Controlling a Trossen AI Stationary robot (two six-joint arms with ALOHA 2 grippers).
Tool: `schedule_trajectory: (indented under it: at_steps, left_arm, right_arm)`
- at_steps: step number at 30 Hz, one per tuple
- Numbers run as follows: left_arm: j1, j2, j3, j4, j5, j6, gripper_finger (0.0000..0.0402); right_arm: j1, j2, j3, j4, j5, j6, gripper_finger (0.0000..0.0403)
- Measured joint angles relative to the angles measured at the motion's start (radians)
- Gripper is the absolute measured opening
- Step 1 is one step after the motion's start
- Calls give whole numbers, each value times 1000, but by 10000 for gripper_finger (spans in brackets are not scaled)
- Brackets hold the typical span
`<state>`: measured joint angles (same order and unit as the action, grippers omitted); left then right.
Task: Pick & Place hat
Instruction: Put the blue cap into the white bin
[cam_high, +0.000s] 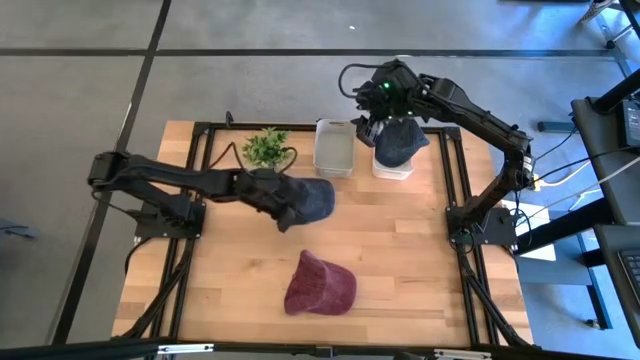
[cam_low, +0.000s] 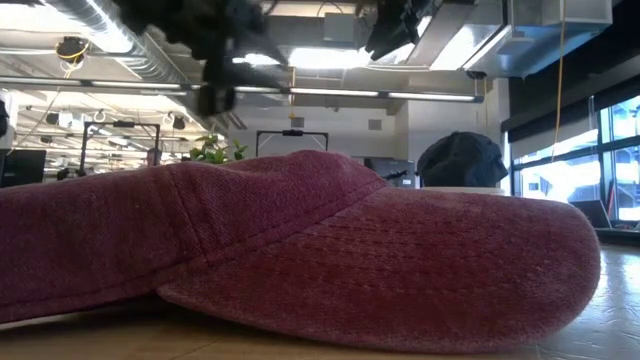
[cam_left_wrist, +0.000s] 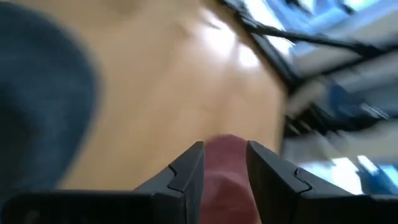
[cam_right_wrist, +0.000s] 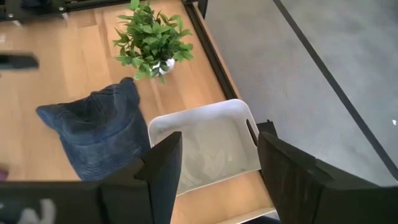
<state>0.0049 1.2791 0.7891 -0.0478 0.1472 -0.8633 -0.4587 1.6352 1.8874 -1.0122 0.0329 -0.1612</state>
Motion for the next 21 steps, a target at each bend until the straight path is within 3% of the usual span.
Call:
schedule_trajectory:
  at_steps: [4,8,14,21]
  left_arm:
    - [-71,-44,0,-121,-259,-123,114]
    - [-131,-41,0,-169,-418,-242,114]
    - [-188,22,0,-161,-563,-353,114]
    - [-208,130,0,-171,-575,-432,114]
  right_arm:
    - [0,0,0,0,0,1,210]
    - [0,0,0,1,0,2,210]
    - [0,0,0,6,0,-1,210]
    - [-2,0,0,5,0,-2,210]
